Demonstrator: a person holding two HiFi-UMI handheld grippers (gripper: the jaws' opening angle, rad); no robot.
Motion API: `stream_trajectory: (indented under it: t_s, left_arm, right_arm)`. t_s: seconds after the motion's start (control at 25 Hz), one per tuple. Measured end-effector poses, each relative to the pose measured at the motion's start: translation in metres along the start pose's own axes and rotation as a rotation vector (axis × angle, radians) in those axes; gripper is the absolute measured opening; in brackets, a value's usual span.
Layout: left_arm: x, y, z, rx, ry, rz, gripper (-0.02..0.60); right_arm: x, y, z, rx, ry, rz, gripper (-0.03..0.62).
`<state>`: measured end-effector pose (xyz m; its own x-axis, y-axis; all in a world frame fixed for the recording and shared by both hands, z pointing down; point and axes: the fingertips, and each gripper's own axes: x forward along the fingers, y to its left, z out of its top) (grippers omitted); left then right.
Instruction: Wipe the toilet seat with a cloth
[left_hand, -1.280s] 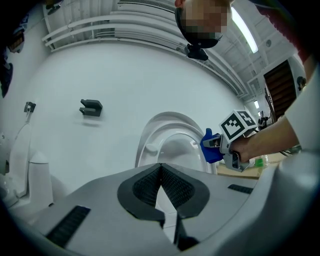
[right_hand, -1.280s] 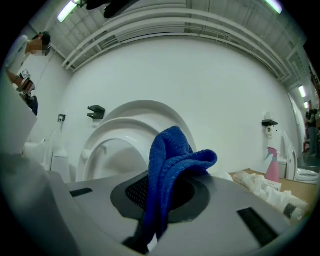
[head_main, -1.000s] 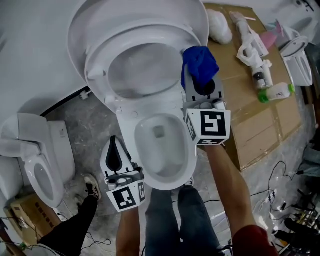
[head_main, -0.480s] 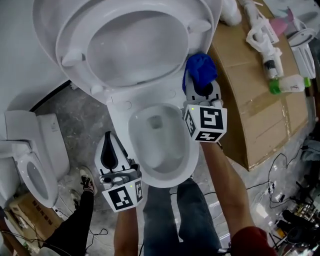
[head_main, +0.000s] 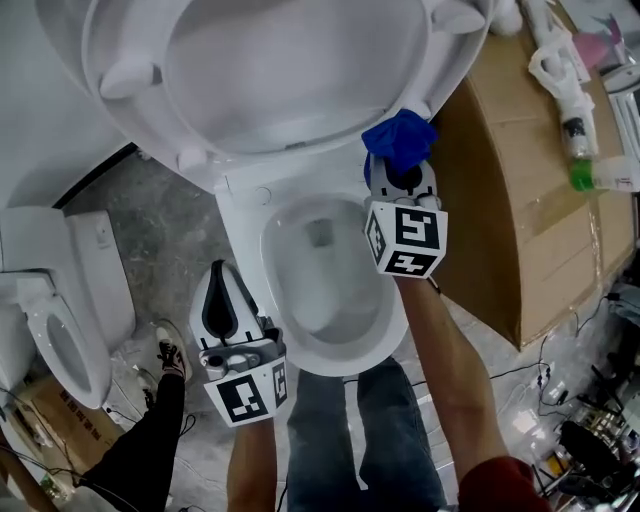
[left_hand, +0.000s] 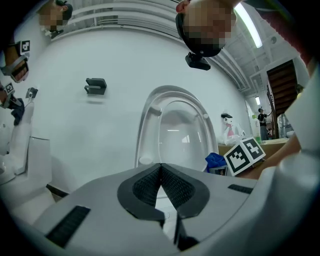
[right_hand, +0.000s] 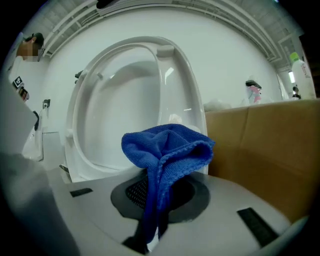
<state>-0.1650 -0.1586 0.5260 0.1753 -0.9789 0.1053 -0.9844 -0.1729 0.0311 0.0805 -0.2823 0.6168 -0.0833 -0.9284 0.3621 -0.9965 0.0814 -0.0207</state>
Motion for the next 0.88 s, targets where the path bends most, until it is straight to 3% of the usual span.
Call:
stream_trajectory:
  t_s: [0.44,0.68,0.88]
  left_arm:
    - [0.002,0.009,-0.003,0.007,-0.004,0.001,0.015]
    - [0.003,0.015,0.004,0.01,-0.011,0.005,0.015]
    - [0.006,0.016,0.021,0.024,-0.034,0.007,0.015]
  right_arm:
    - [0.023,0.041,-0.04,0.037,0.103,0.041,0.058]
    - [0.024,0.101,-0.054,0.008,0.148,0.193,0.058]
    - [0.014,0.113,-0.039,0.01,0.119,0.233,0.058]
